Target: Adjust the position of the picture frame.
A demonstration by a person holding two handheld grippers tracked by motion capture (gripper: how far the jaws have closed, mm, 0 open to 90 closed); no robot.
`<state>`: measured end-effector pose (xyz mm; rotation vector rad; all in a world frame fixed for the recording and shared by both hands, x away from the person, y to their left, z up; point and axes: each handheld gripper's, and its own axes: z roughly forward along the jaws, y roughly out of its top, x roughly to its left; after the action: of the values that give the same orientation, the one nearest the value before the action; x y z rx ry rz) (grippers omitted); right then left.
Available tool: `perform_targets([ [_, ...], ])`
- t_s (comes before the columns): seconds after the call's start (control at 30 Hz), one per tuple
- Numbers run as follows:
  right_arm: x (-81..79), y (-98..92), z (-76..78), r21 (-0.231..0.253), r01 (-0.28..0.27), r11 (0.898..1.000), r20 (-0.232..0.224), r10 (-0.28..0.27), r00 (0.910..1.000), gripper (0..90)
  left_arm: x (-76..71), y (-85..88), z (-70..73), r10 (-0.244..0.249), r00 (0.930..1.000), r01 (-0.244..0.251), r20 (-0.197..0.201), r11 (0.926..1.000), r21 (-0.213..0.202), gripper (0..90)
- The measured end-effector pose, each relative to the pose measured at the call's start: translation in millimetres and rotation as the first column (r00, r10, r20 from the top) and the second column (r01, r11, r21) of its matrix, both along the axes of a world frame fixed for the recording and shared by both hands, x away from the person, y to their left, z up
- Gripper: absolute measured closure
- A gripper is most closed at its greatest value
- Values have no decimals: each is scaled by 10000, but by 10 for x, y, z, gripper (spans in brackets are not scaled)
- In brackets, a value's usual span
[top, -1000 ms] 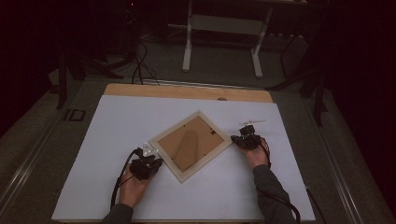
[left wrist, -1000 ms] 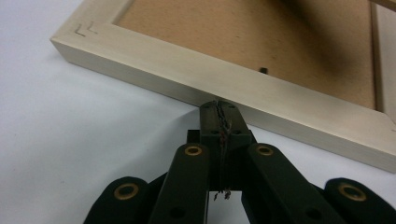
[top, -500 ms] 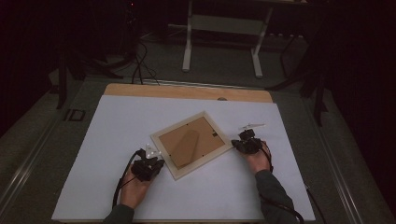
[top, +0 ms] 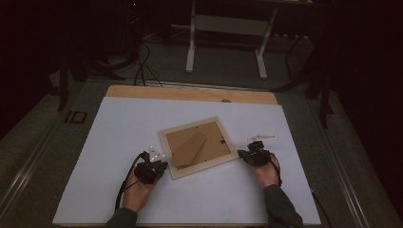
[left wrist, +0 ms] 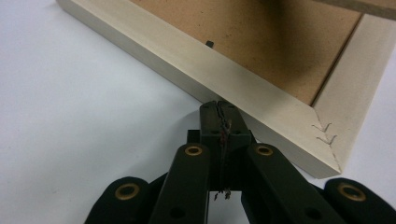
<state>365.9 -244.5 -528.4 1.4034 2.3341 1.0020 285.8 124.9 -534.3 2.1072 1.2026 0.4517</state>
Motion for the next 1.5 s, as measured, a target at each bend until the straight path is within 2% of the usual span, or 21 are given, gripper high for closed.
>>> perform_targets([
  [0.13,-79,-32,-22,253,66,9997,89,-68,9999,900,-14,14,2,-165,9998,164,-85,9998,-94,900],
  [0.2,-112,-34,-26,279,61,9996,134,-65,9999,900,-42,31,5,-355,9992,350,-201,9991,-222,900],
  [0.27,-138,-28,-28,242,56,9997,179,-60,9998,900,-63,29,8,-455,9987,451,-221,9988,-181,900],
  [0.3,-150,-22,-30,222,74,9997,238,-79,9997,900,-104,11,21,-659,9976,661,-220,9978,100,900],
  [0.4,-187,-2,-30,34,60,10000,403,-61,9992,900,-150,1,30,-815,9964,822,-221,9961,317,900],
  [0.57,-249,8,-28,-45,57,10000,443,-55,9990,900,-162,-17,29,-714,9974,716,-49,9957,583,900],
  [0.67,-284,-2,-29,-10,117,9999,414,-116,9991,900,-148,-14,27,-728,9973,728,-15,9955,613,900],
  [0.8,-327,5,-19,-160,90,9998,418,-83,9991,900,-117,-13,17,-516,9986,507,121,9968,618,900],
  [1.2,-385,28,-10,-225,60,9997,340,-52,9994,900,15,50,-9,-172,9996,169,218,9997,168,900],
  [1.33,-396,51,-11,-244,-12,9997,359,21,9994,900,62,111,-14,-264,9995,264,149,9996,-30,900],
  [1.4,-401,62,-11,-246,-63,9997,362,72,9993,900,78,113,-1,-321,9993,315,212,9991,295,900],
  [1.5,-417,86,-14,-275,-85,9996,399,96,9992,900,92,132,-2,-278,9994,273,195,9993,249,900],
])
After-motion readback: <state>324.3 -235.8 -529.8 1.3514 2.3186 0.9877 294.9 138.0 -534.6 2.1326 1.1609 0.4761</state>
